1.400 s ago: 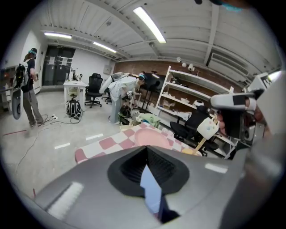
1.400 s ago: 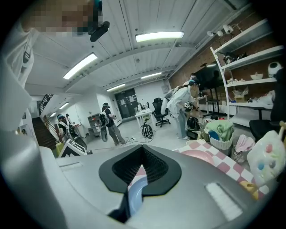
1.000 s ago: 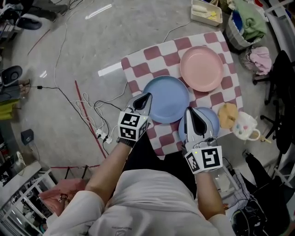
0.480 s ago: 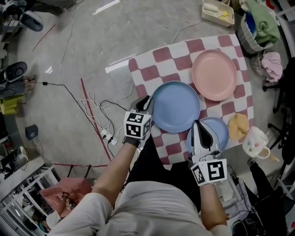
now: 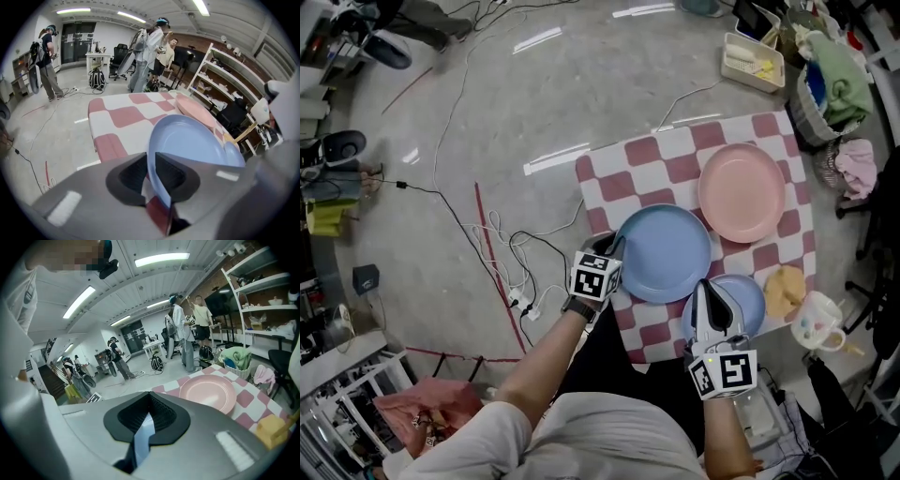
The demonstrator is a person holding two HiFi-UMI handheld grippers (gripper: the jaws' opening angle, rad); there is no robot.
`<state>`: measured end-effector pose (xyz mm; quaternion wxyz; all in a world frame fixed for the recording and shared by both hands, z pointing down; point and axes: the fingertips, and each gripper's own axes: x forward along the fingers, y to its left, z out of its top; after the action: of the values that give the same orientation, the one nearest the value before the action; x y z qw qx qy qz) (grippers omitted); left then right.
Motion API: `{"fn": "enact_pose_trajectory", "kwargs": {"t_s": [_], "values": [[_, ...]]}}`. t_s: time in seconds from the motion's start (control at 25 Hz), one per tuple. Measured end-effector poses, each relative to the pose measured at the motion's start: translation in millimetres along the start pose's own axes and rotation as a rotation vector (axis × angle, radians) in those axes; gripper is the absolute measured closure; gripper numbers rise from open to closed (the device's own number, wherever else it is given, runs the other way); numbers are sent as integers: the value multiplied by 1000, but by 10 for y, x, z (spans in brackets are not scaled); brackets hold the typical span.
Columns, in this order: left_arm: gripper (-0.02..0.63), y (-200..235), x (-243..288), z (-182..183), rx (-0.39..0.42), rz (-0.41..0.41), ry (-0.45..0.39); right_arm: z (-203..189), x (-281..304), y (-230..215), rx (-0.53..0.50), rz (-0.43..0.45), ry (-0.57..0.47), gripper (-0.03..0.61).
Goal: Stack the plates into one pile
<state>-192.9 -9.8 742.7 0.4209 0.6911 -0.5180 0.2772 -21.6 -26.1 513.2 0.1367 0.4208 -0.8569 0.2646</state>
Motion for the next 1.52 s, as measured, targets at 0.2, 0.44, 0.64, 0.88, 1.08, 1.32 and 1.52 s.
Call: {"fn": "enact_pose_trajectory", "kwargs": {"t_s": [0.2, 0.44, 0.64, 0.88, 1.08, 1.32, 1.52], "values": [[580, 33, 72, -67, 2, -8, 44, 28, -10, -12, 1, -15, 0, 569], [581, 73, 85, -31, -120, -47, 13, 26, -25, -89, 17, -42, -7, 569], [592, 40, 38, -7, -221, -117, -18, -6, -53, -103, 26, -52, -7, 569], [591, -6, -80, 109, -296, -173, -53, 33, -75, -112, 30, -56, -14, 569], [591, -139, -218, 281, -294, -199, -65, 117, -131, -123, 32, -58, -33, 569], [589, -321, -268, 541, -291, -213, -78, 233, -275, -208, 46, -72, -67, 569], [586, -601, -168, 815, -273, -222, -87, 373, -417, -343, 45, -79, -89, 569]]}}
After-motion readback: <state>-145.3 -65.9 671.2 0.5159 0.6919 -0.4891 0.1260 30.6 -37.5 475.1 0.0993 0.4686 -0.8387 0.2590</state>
